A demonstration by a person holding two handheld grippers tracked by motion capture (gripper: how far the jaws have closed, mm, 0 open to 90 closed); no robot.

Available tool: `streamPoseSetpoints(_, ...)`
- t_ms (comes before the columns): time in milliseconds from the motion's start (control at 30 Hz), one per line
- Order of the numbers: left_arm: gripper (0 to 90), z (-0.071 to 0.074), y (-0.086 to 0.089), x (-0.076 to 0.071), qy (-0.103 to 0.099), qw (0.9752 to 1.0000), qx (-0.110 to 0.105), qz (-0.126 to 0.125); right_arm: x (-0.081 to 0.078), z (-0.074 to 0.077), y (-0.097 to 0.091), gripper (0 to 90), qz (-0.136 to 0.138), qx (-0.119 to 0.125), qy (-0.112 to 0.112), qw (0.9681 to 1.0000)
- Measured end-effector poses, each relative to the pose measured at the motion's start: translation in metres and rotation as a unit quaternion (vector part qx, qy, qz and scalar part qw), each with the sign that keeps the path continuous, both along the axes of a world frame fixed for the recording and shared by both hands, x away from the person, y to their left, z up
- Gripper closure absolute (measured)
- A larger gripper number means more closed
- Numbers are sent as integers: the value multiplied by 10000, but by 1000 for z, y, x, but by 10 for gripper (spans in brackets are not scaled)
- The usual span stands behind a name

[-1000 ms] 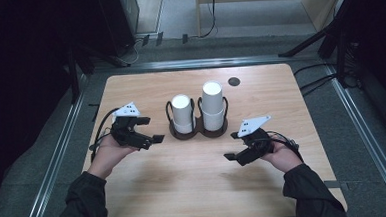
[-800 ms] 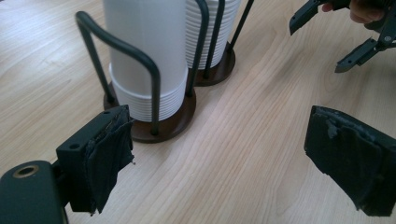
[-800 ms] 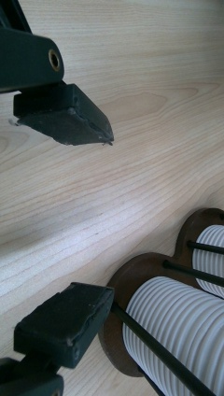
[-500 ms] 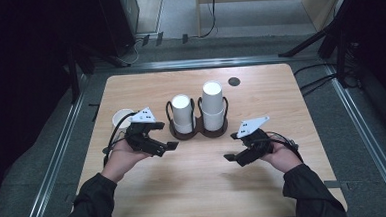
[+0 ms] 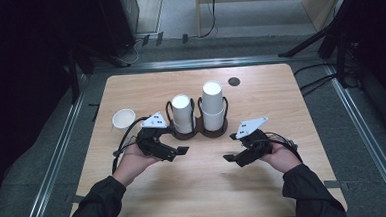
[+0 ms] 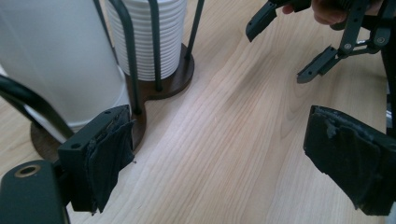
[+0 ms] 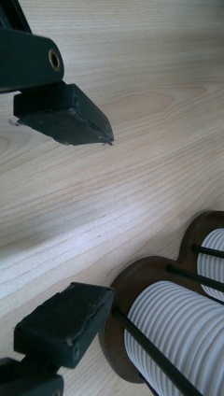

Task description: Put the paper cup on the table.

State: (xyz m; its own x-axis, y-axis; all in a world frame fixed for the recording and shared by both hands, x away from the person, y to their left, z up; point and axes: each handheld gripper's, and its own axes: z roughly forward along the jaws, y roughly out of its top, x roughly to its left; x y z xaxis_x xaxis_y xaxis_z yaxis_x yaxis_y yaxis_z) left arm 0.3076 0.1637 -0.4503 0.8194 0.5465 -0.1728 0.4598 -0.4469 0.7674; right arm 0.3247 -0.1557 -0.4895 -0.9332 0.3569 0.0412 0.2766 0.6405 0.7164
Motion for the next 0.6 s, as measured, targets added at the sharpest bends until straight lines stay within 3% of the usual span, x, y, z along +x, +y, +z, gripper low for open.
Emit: streamPoseSetpoints(600, 85, -10, -22, -4, 89, 9998, -61, -148, -1, -1, 3, 214, 95, -38, -4, 9999)
